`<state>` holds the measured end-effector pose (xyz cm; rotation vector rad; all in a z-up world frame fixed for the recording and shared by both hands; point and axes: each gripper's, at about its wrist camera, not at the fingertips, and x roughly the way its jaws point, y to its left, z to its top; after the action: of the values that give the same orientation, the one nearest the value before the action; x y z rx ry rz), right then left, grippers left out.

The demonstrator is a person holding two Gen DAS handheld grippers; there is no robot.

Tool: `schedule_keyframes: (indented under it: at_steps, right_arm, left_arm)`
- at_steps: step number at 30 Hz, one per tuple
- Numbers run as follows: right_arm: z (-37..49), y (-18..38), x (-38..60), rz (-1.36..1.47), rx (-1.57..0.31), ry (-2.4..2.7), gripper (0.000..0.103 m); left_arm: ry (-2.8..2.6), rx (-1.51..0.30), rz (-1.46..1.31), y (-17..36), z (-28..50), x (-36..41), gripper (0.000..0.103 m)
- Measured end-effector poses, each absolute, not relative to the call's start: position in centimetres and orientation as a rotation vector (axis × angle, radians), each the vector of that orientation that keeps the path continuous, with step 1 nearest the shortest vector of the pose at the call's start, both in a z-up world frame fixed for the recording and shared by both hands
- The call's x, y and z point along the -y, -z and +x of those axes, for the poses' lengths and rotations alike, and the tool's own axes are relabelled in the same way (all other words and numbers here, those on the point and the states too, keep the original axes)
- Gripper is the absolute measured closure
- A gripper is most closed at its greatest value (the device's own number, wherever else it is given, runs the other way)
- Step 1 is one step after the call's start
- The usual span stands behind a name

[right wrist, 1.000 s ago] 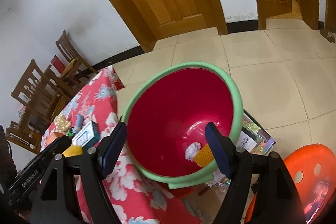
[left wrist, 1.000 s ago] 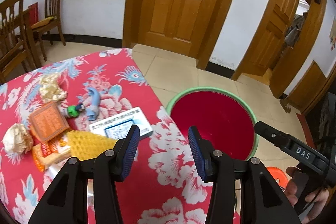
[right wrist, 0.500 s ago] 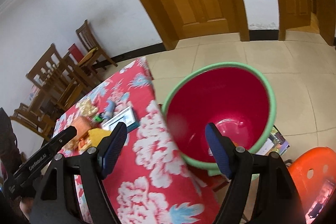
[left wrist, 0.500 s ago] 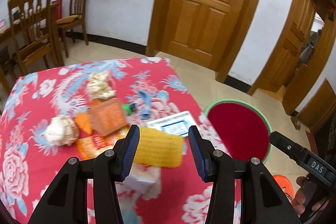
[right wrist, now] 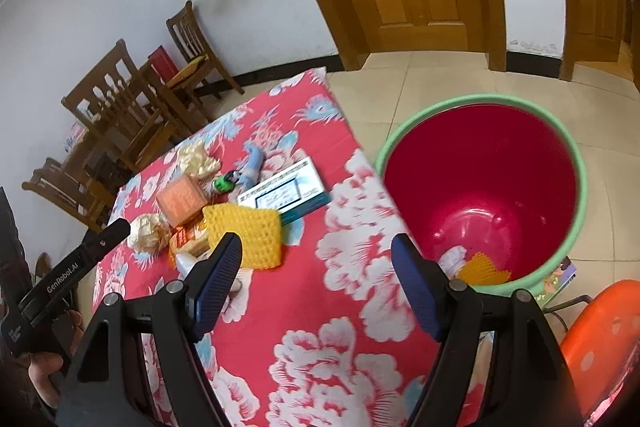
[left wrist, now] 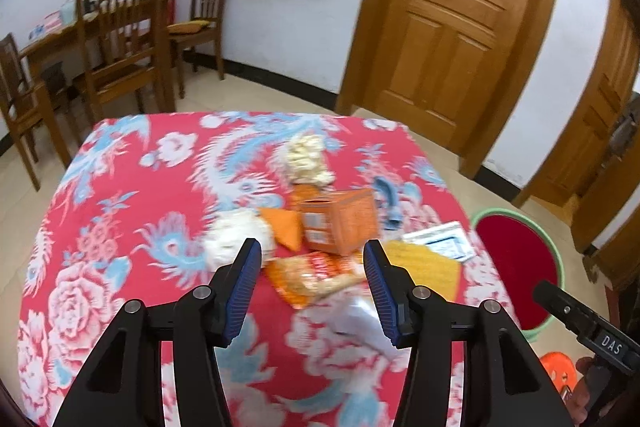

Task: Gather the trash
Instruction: 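Grasp the crumpled white paper with the left tool while the right tool grasps another foam net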

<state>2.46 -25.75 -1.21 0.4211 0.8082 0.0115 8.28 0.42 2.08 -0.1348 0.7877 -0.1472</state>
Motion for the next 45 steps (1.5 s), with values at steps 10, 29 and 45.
schedule_keyframes:
  at_steps: [10, 29, 45]
  right_arm:
    - [4.9, 3.3, 22.7, 0.382, -0.872, -0.040, 0.026]
    - [8.3, 6.5, 20.0, 0.364, -0.960, -0.110, 0.051]
    - [6.4, 4.8, 19.7, 0.352, -0.893, -0.159, 0.089]
  left_arm:
    - [0.092, -0.826, -0.175, 0.2, 9.8, -3.4, 0.047]
    - [0.103, -0.865, -0.232, 2.9, 12.0, -4.7, 0.058]
    - [0.143, -0.807, -0.259, 0.7, 10.1, -4.9, 0.072]
